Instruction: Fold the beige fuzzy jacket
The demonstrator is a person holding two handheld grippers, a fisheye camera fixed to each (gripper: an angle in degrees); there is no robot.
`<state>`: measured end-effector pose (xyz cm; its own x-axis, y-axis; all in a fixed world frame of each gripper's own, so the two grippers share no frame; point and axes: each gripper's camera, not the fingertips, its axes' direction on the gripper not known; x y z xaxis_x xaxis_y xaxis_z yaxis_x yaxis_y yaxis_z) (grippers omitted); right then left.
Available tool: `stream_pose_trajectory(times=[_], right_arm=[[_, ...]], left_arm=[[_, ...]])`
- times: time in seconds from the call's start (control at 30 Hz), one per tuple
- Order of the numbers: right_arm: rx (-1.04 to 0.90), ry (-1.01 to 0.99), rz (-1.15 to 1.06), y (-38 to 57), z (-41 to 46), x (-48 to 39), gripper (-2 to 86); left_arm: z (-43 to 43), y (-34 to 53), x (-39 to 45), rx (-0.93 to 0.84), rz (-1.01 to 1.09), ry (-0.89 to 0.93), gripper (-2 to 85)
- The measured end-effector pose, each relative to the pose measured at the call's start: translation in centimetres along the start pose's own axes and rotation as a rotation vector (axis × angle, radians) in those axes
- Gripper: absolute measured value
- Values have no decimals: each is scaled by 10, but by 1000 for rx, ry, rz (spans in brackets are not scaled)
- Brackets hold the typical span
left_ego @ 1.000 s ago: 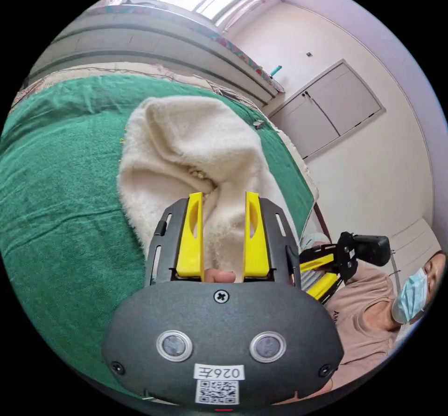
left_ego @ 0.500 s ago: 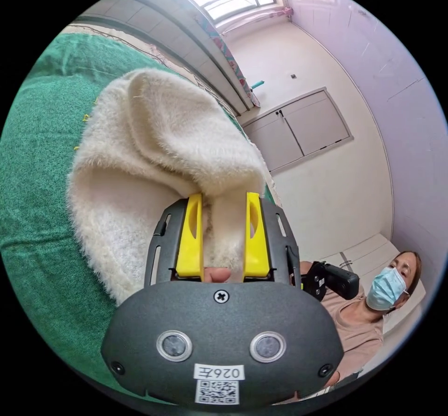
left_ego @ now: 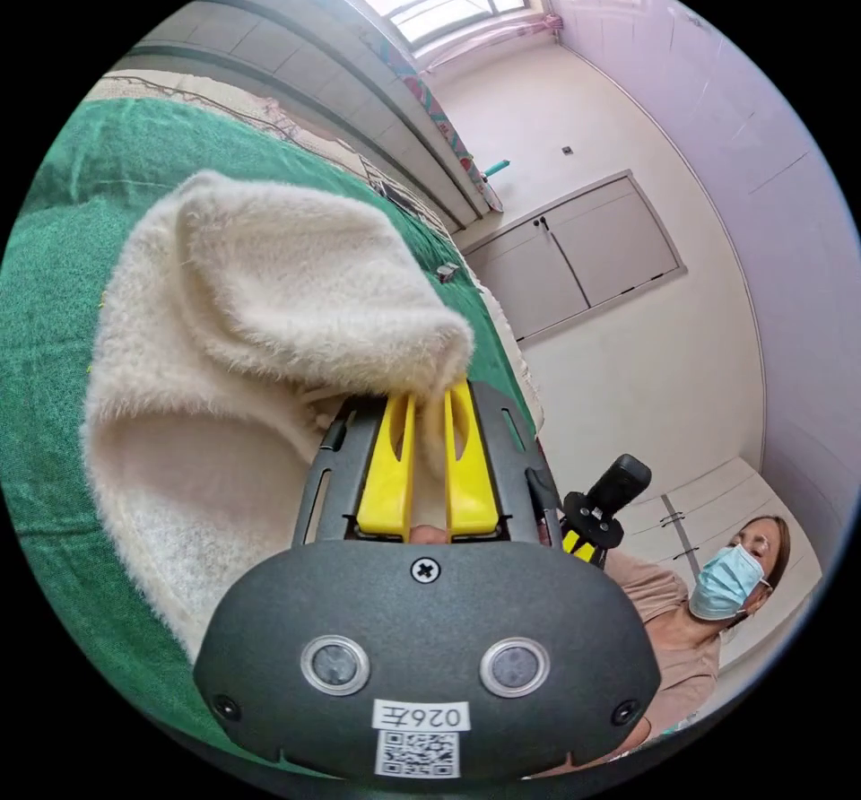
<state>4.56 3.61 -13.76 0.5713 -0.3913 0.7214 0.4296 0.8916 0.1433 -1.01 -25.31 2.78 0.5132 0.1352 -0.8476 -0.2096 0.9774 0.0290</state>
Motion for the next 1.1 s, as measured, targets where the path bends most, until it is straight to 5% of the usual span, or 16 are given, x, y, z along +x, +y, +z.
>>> stream_pose_trajectory(times=[0.3, 0.47, 0.63, 0.73, 0.83, 0.97, 1.1], right_arm=[[377, 67, 148, 80, -192, 39, -8], [734, 130, 530, 191, -300, 99, -7], [1047, 105, 627, 269, -367, 114, -4], [983, 235, 524, 250, -386, 99, -1], [784, 272, 352, 195, -372, 88, -1], [380, 292, 225, 114, -317, 91, -8], [274, 304, 267, 90, -293, 110, -7]], left_arm=[[149, -76, 174, -127, 213, -10, 56], [353, -72, 305, -642, 544, -469, 13], [451, -7, 397, -779, 976, -879, -8], [455, 25, 435, -679, 1193, -997, -10], [420, 29, 444, -558, 1207, -926, -10], [345, -6, 371, -528, 908, -734, -10], [250, -14, 269, -389, 588, -542, -9]])
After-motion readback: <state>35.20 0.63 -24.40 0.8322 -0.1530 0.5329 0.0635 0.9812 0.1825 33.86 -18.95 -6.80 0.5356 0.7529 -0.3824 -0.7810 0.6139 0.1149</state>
